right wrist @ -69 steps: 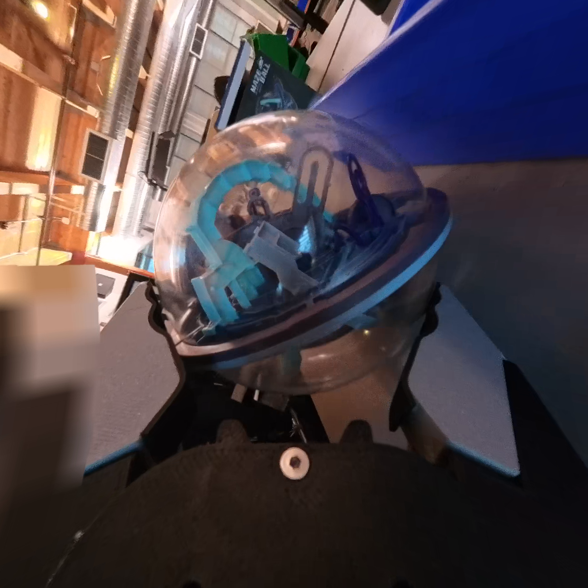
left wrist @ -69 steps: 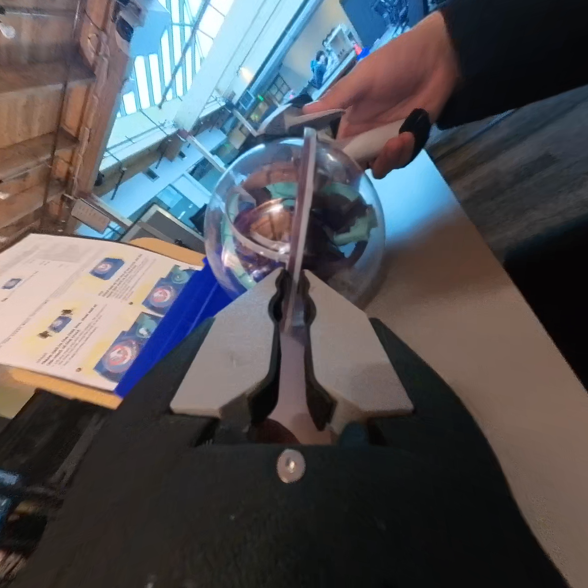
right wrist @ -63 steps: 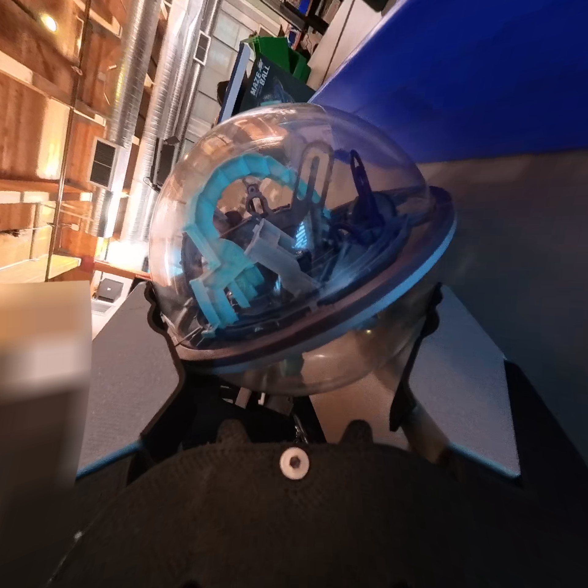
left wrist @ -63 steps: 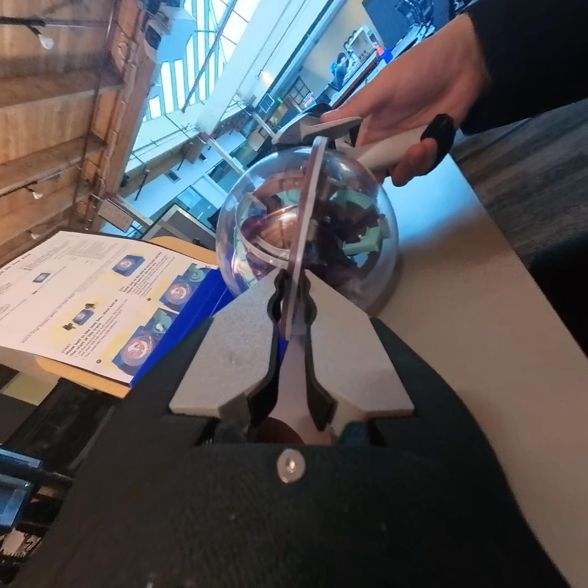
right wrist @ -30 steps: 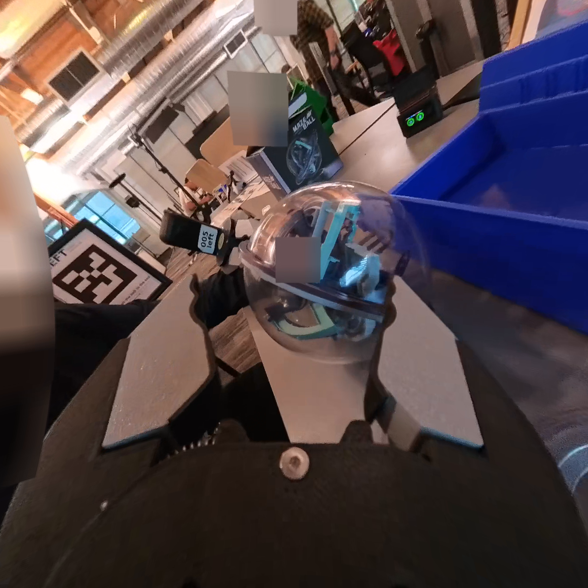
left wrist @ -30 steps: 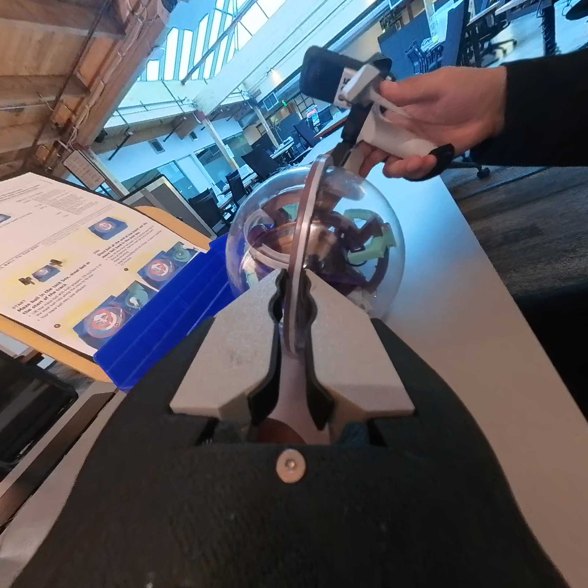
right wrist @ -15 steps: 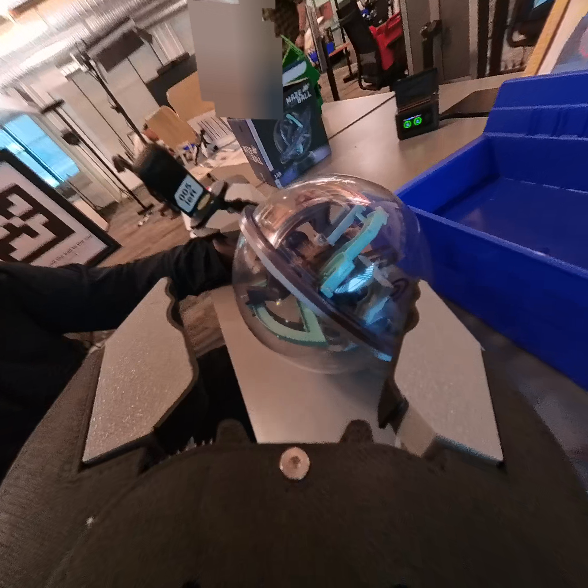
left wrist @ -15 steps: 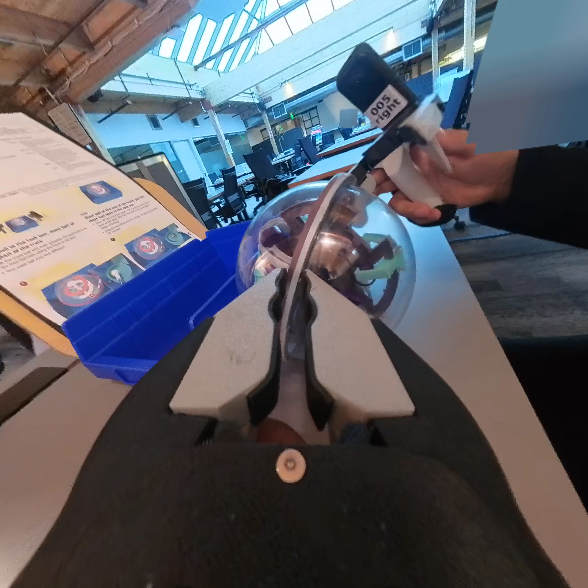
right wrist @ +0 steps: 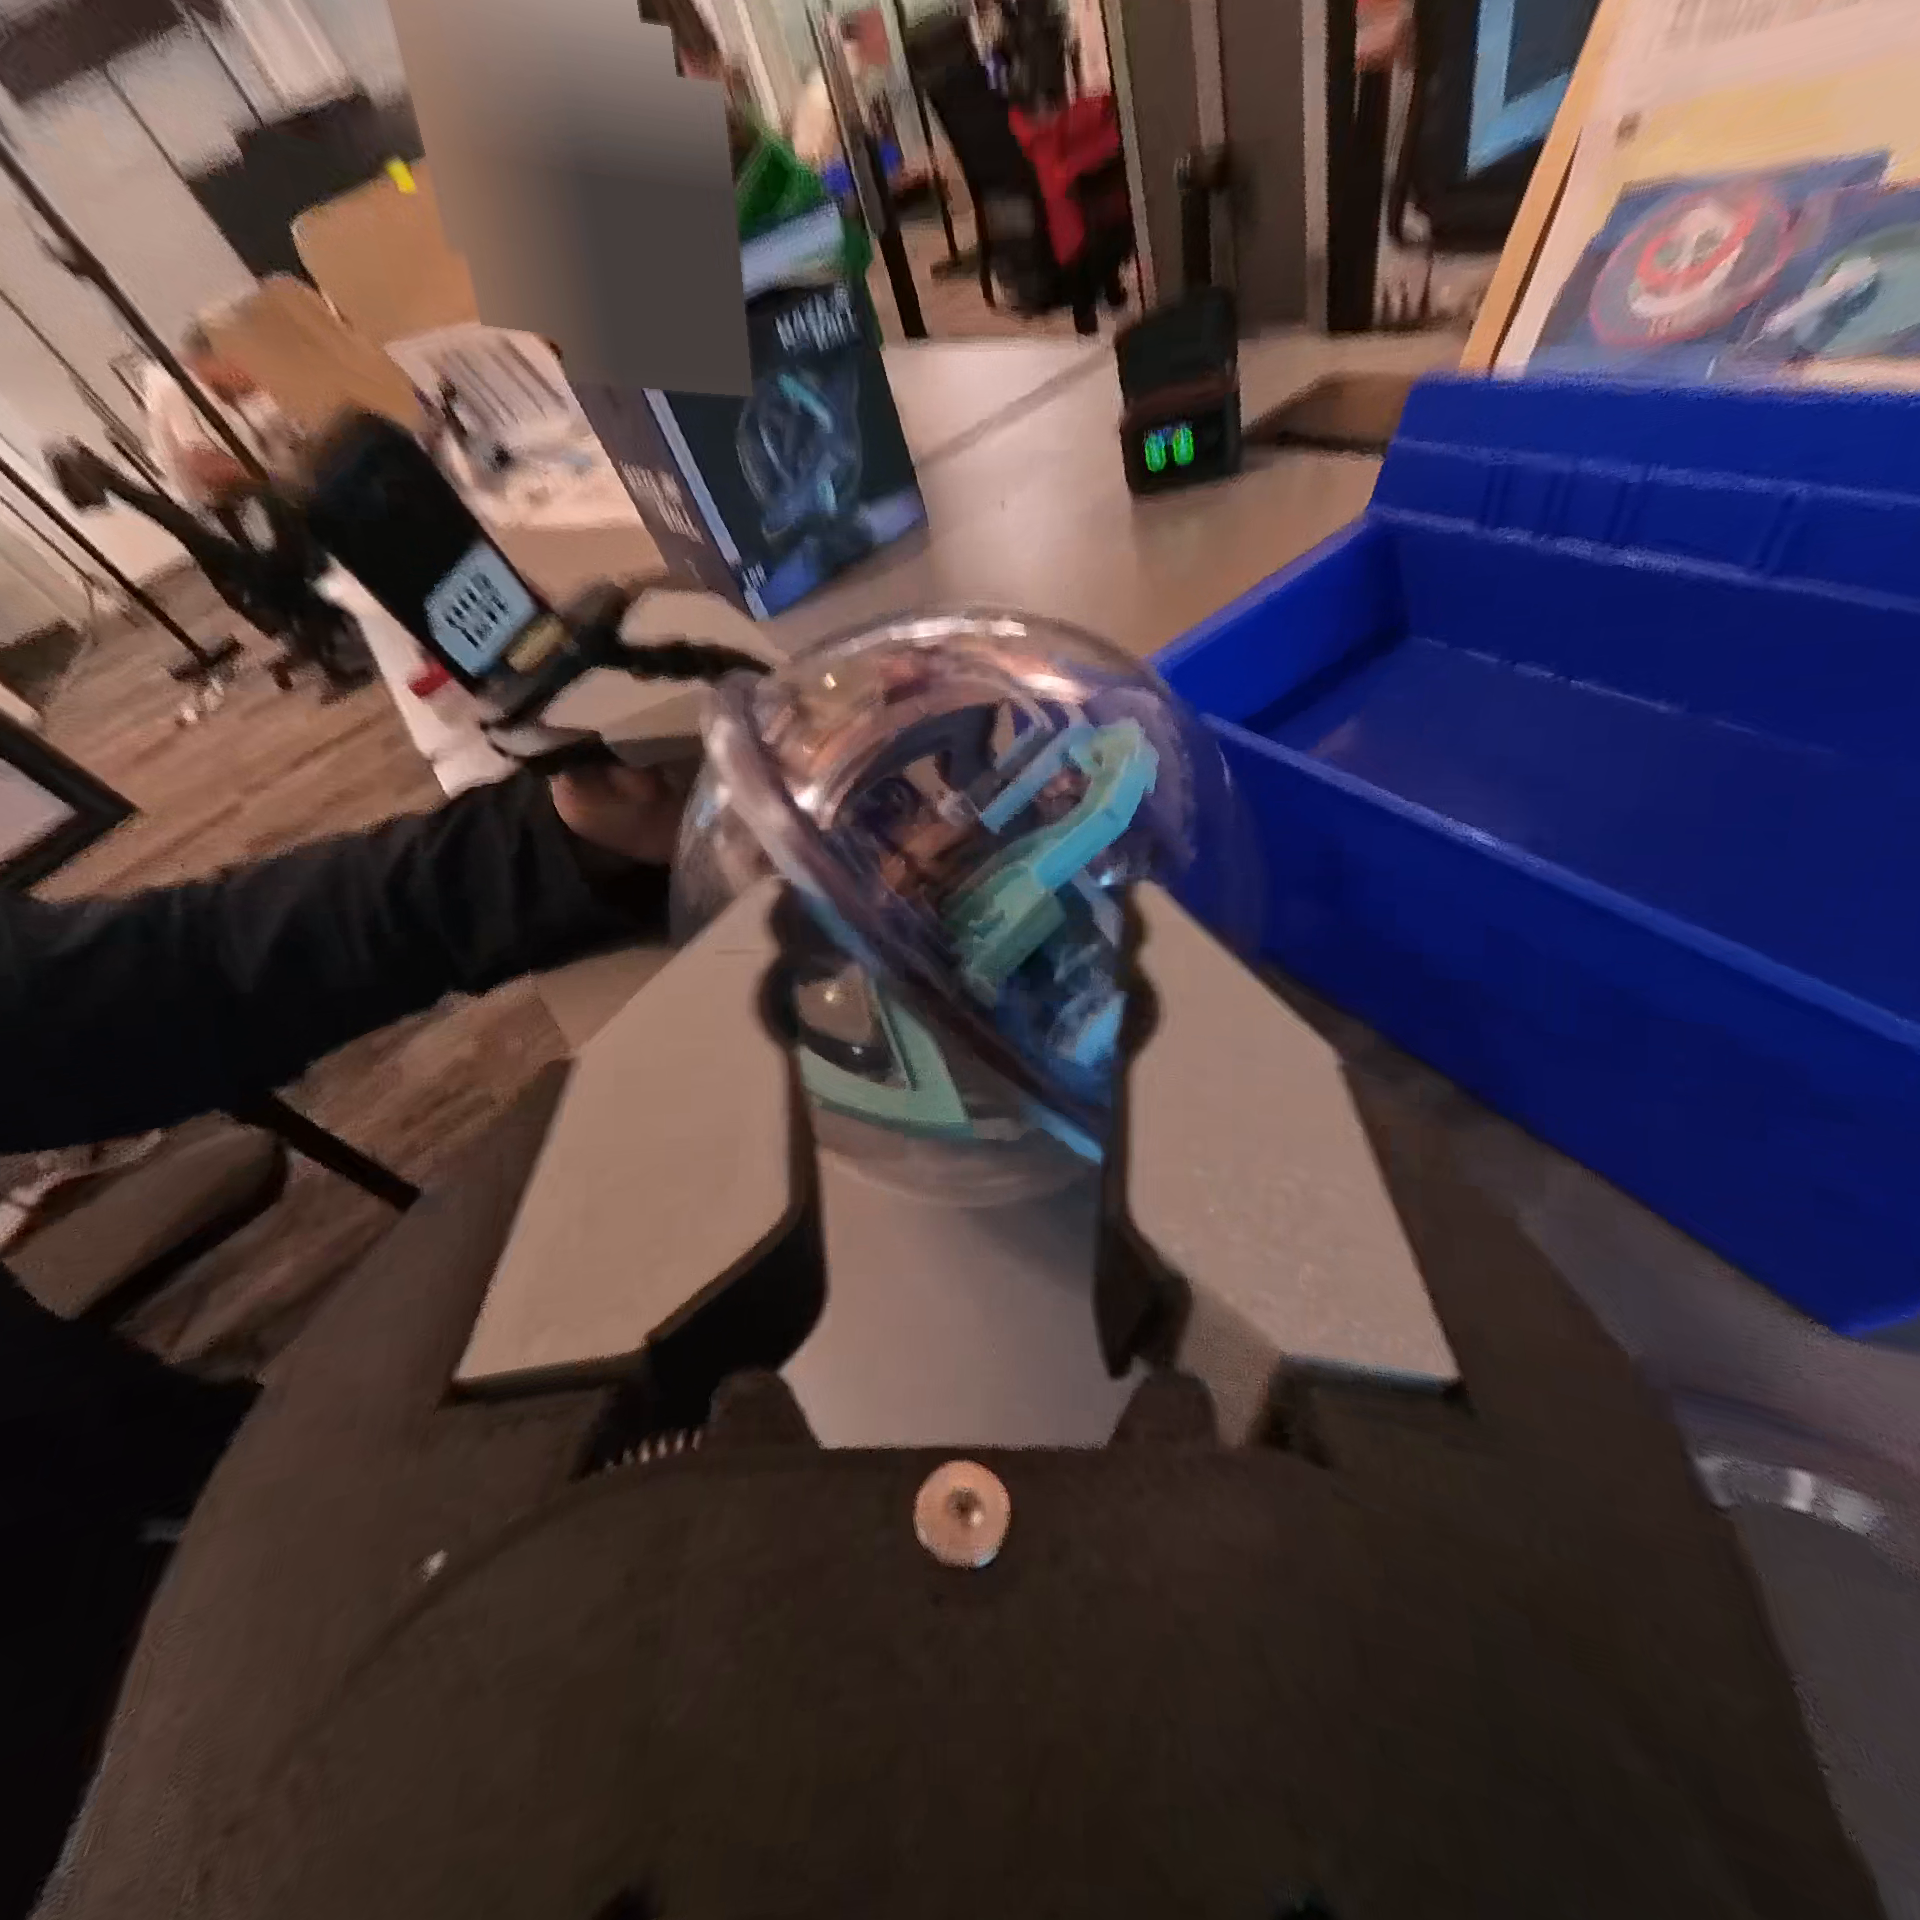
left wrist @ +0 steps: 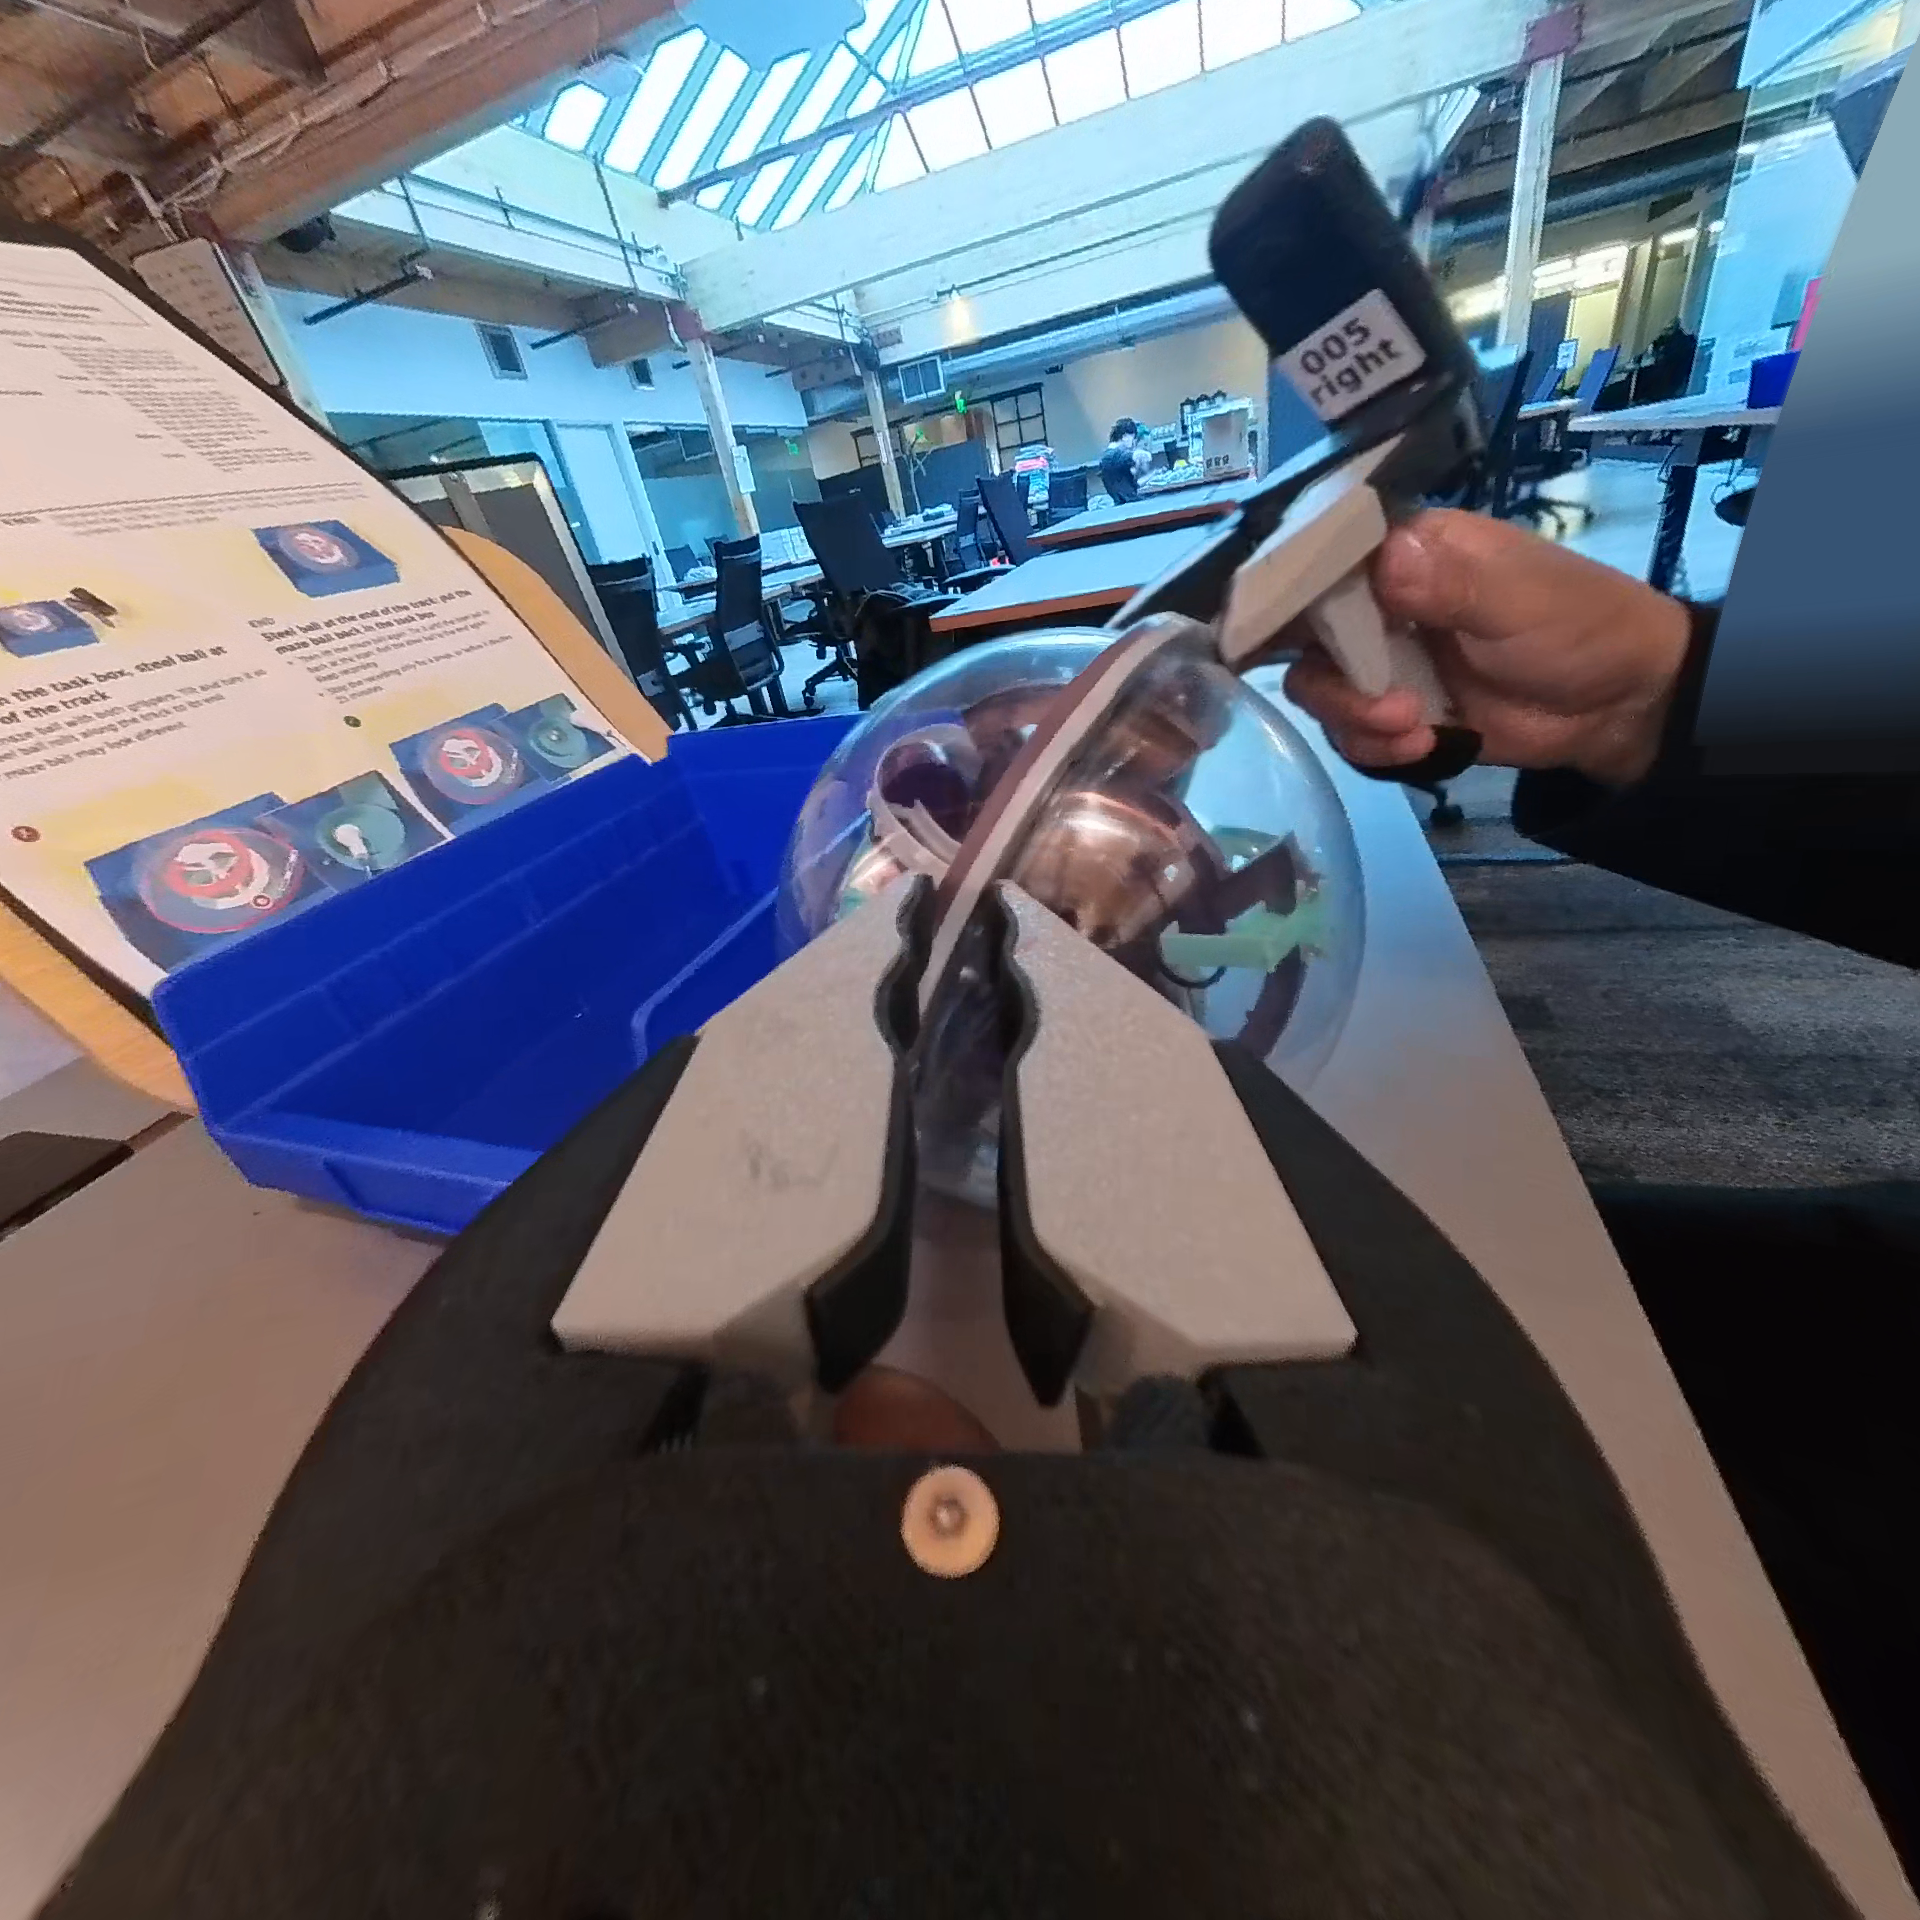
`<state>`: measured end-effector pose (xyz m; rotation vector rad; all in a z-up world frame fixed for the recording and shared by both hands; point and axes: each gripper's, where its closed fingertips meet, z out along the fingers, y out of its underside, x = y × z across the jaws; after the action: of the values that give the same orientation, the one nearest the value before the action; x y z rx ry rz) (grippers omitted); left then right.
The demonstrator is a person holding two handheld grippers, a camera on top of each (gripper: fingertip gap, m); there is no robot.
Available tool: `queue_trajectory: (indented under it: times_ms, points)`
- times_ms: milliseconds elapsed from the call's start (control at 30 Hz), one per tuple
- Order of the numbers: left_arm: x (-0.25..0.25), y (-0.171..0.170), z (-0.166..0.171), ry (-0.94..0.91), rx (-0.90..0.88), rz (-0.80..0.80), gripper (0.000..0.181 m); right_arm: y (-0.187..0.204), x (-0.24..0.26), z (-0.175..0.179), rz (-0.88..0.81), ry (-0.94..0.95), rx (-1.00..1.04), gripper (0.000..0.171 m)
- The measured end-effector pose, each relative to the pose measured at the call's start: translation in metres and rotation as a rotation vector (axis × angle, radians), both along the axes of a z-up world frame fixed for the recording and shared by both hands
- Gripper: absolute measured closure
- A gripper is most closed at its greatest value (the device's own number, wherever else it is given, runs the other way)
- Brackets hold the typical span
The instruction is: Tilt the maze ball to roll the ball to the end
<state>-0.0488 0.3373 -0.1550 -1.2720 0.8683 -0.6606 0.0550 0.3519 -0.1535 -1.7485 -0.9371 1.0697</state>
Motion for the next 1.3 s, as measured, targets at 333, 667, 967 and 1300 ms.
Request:
queue_trajectory:
  times_ms: [333, 667, 967, 1300]
  points:
    - [0.000, 0.011, -0.014, 0.023, -0.064, 0.026, 0.181, -0.017, -0.003, 0.027, 0.122, 0.210, -0.068, 0.171]
    - [0.023, -0.010, -0.030, 0.145, -0.010, -0.070, 0.181, -0.011, 0.001, 0.028, 0.120, 0.254, -0.078, 0.171]
    - [0.023, -0.006, -0.035, 0.206, 0.031, -0.011, 0.180, 0.004, 0.022, 0.022, -0.009, 0.121, -0.016, 0.152]
    - [0.013, 0.007, -0.034, 0.189, 0.003, 0.055, 0.162, 0.007, 0.032, 0.028, -0.027, 0.155, -0.033, 0.128]
